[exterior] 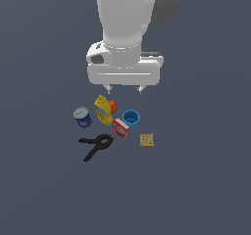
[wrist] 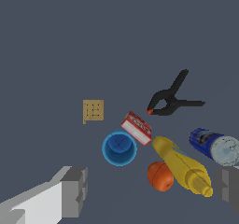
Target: Pick up a designated object from a clutter of objects.
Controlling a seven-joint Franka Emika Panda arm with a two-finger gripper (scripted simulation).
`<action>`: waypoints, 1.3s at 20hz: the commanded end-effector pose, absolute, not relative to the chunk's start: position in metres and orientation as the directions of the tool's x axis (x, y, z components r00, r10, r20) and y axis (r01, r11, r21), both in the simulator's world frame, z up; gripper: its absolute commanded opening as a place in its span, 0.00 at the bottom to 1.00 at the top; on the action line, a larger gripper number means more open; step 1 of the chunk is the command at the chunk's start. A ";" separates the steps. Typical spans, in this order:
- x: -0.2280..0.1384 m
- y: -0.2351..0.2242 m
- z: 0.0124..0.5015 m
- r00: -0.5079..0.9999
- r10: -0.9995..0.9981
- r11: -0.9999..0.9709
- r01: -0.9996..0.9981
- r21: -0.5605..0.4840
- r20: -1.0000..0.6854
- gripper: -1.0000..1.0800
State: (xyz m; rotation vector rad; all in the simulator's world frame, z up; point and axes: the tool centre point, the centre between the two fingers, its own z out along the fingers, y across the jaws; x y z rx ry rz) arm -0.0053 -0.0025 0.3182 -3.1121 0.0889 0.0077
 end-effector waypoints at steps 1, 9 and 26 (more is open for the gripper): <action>-0.005 -0.002 0.318 0.998 -0.057 -0.998 -0.057 -0.028 -0.006 0.62; -0.002 -0.016 0.325 0.995 -0.095 -0.995 -0.095 -0.028 0.013 0.62; -0.019 0.006 0.253 0.989 0.125 -0.988 0.131 0.087 -0.074 0.62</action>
